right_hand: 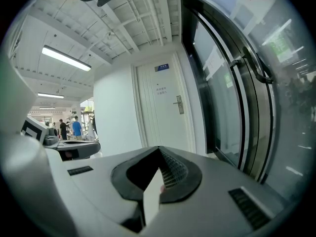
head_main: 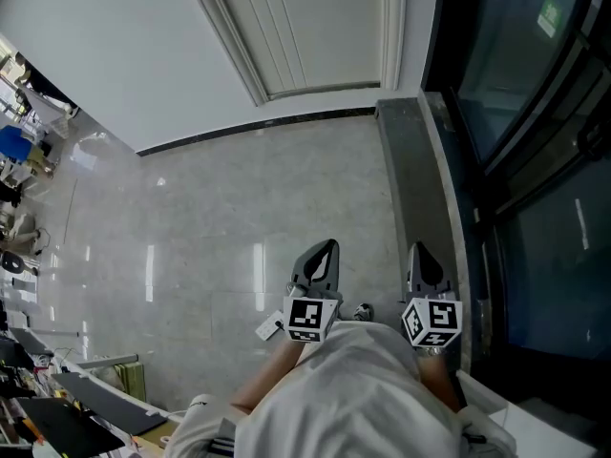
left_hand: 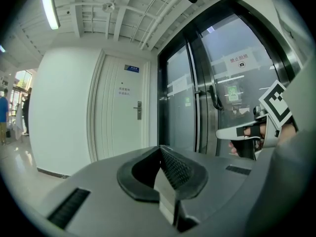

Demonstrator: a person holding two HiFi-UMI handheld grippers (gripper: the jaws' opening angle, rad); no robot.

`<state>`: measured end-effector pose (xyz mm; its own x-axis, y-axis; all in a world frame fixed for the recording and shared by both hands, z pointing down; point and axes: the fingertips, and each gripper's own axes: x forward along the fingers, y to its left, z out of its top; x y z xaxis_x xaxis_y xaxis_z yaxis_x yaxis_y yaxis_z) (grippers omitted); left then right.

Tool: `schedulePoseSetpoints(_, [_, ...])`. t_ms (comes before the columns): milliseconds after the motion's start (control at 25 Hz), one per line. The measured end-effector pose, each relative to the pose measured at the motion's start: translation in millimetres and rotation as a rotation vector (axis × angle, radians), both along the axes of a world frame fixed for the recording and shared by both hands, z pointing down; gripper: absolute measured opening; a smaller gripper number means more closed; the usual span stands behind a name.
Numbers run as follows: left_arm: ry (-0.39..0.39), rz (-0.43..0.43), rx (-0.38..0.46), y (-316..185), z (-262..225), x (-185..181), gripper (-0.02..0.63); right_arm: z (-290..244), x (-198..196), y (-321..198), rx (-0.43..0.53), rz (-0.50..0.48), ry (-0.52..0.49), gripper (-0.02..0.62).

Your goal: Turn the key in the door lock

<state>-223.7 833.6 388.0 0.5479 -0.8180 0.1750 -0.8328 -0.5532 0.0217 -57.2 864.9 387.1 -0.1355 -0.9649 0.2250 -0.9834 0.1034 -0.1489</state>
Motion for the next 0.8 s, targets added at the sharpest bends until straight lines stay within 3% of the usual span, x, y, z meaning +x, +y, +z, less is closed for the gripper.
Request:
schedulePoseSetpoints(280, [-0.011, -0.106, -0.011, -14.0, 16.7, -5.5, 0.009, 18.0, 37.7, -1.0, -0.019, 0.015, 0.015, 0.0])
schedulePoseSetpoints(480, [-0.017, -0.126, 0.005, -38.1, 8.1, -13.5, 0.009, 15.9, 55.6, -18.1, -0.024, 0.055, 0.011, 0.0])
schedulePoseSetpoints(800, [-0.002, -0.136, -0.033, -90.1, 27.8, -22.8, 0.009, 29.8, 36.7, -79.1, -0.06, 0.013, 0.021, 0.0])
